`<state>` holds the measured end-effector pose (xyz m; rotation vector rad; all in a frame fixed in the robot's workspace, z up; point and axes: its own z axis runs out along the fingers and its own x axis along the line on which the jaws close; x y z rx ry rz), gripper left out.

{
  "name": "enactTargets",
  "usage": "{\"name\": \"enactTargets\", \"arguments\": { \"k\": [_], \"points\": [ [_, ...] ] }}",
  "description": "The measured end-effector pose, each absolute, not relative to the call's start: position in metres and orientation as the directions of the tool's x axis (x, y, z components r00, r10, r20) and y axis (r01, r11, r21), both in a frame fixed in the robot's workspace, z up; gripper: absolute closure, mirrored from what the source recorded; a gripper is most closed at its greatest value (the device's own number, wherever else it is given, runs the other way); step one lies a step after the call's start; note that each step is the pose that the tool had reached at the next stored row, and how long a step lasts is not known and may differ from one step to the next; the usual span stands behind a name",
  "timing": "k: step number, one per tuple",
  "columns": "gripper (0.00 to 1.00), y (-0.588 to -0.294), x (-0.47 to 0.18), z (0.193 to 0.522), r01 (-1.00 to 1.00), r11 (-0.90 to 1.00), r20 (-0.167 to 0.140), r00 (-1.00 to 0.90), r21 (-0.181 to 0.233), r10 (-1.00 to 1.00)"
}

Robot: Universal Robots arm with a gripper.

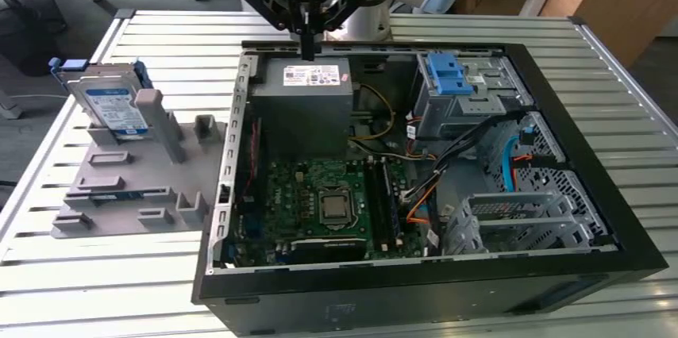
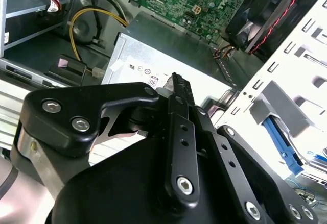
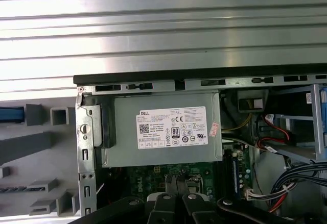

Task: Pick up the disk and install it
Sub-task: 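Reach for the disk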

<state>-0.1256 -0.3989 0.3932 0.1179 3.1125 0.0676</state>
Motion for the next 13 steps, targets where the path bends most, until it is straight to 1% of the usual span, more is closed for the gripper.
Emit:
{"name": "enactTargets", "arguments": {
  "k": [13],
  "points": [
    [0.89,-0.399,-0.136,0.392,0.075,0.996,-0.024,-0.997,0.044,0.076]
  ]
}}
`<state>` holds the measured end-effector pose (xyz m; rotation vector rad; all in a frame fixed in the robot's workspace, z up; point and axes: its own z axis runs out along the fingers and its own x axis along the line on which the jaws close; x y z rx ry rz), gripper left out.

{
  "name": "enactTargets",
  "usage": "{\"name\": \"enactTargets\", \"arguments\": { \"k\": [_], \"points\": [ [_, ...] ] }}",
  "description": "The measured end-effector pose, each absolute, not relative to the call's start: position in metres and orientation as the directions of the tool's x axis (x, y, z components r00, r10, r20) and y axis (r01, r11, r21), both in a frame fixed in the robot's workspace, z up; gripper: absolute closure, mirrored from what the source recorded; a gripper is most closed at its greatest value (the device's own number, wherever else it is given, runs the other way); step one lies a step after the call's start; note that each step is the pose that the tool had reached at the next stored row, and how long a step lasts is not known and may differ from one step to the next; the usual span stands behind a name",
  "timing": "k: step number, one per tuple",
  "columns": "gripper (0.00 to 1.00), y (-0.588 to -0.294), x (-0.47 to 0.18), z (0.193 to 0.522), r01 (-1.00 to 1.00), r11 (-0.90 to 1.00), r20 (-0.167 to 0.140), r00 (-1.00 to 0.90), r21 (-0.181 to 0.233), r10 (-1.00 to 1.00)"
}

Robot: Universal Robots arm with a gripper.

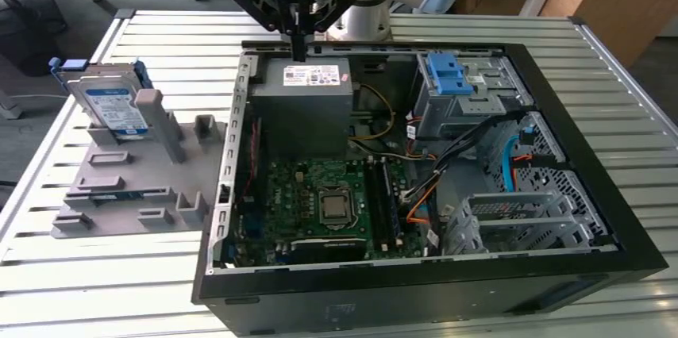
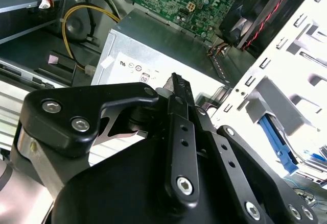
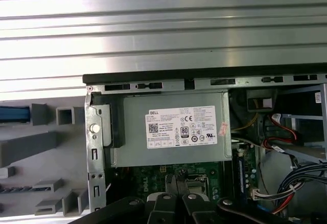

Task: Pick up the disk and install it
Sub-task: 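Reach for the disk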

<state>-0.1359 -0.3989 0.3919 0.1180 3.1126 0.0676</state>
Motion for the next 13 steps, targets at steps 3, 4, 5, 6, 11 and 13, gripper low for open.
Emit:
{"name": "enactTargets", "arguments": {
  "k": [3,4,5,6,11,13],
  "points": [
    [0.89,-0.3989,-0.1366,0.3919,0.075,0.996,-0.024,-0.997,0.044,0.076],
    [0.89,-0.3989,-0.1371,0.3918,0.075,0.996,-0.024,-0.997,0.044,0.076],
    [0.89,-0.3989,-0.1373,0.3918,0.075,0.996,-0.024,-0.997,0.044,0.076],
    [0.89,-0.3989,-0.1375,0.3918,0.075,0.996,-0.024,-0.997,0.044,0.076],
    [0.89,-0.3989,-0.1426,0.3912,0.075,0.996,-0.024,-0.997,0.044,0.076],
    [0.89,-0.3989,-0.143,0.3911,0.075,0.996,-0.024,-0.997,0.044,0.076]
  ]
}}
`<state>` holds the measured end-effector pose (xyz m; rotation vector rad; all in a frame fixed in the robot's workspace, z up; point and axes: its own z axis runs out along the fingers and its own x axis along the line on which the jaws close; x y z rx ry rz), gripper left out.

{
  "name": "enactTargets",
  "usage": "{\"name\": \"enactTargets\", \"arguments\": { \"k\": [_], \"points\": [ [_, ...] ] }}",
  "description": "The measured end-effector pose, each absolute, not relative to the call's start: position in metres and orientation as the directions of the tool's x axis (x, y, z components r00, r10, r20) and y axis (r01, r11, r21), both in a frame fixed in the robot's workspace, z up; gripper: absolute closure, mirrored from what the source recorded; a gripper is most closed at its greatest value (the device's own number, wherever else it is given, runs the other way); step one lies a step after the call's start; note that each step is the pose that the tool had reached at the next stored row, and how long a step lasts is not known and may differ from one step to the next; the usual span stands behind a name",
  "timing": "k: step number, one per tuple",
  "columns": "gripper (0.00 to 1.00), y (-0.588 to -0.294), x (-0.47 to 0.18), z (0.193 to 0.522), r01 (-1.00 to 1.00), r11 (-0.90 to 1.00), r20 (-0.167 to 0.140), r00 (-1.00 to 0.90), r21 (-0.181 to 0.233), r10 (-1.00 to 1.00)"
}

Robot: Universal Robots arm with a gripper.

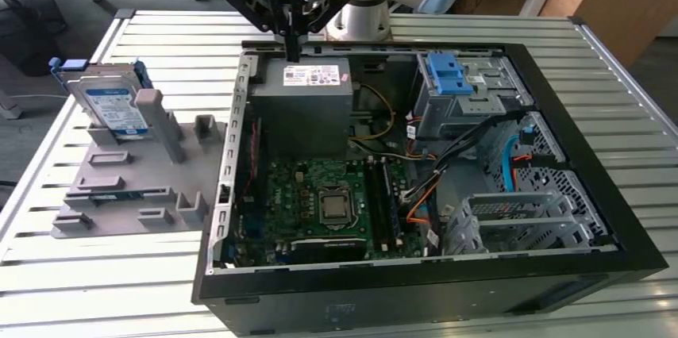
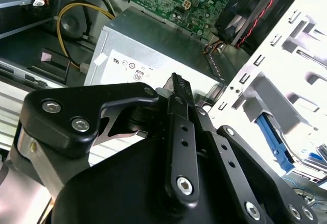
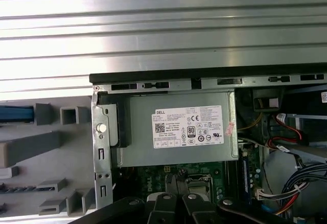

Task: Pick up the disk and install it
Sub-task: 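Reach for the disk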

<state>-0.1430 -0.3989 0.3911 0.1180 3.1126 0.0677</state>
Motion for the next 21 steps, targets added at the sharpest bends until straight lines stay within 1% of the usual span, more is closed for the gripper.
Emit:
{"name": "enactTargets", "arguments": {
  "k": [21],
  "points": [
    [0.89,-0.3989,-0.1492,0.3907,0.075,0.996,-0.024,-0.997,0.044,0.076]
  ]
}}
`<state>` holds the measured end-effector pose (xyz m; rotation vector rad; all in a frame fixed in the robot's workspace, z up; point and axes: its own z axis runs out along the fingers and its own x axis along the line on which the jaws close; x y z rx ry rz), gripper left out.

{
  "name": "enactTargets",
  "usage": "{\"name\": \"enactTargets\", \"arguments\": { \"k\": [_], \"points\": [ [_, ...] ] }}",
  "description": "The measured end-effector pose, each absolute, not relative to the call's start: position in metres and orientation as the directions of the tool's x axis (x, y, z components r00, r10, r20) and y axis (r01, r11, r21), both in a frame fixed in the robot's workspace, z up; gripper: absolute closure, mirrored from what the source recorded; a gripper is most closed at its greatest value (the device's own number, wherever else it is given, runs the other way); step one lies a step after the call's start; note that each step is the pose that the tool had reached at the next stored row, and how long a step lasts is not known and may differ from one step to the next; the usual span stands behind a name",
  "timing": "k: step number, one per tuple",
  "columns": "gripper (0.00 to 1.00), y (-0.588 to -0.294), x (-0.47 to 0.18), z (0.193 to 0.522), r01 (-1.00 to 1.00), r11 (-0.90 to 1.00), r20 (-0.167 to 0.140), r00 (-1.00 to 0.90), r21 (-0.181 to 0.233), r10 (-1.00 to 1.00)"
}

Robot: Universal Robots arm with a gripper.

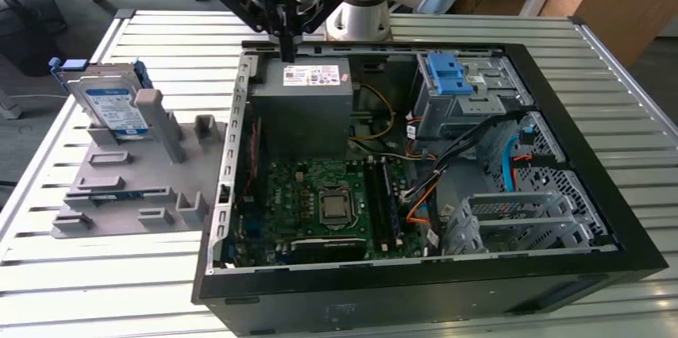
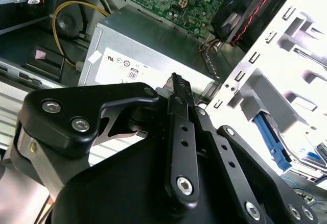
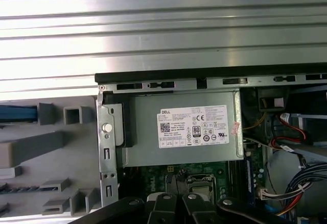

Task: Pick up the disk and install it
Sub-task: 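Reach for the disk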

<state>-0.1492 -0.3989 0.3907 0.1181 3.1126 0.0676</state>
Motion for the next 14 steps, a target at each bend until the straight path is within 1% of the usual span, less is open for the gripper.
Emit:
{"name": "enactTargets", "arguments": {
  "k": [14],
  "points": [
    [0.89,-0.3972,-0.1594,0.3898,0.075,0.996,-0.024,-0.997,0.044,0.076]
  ]
}}
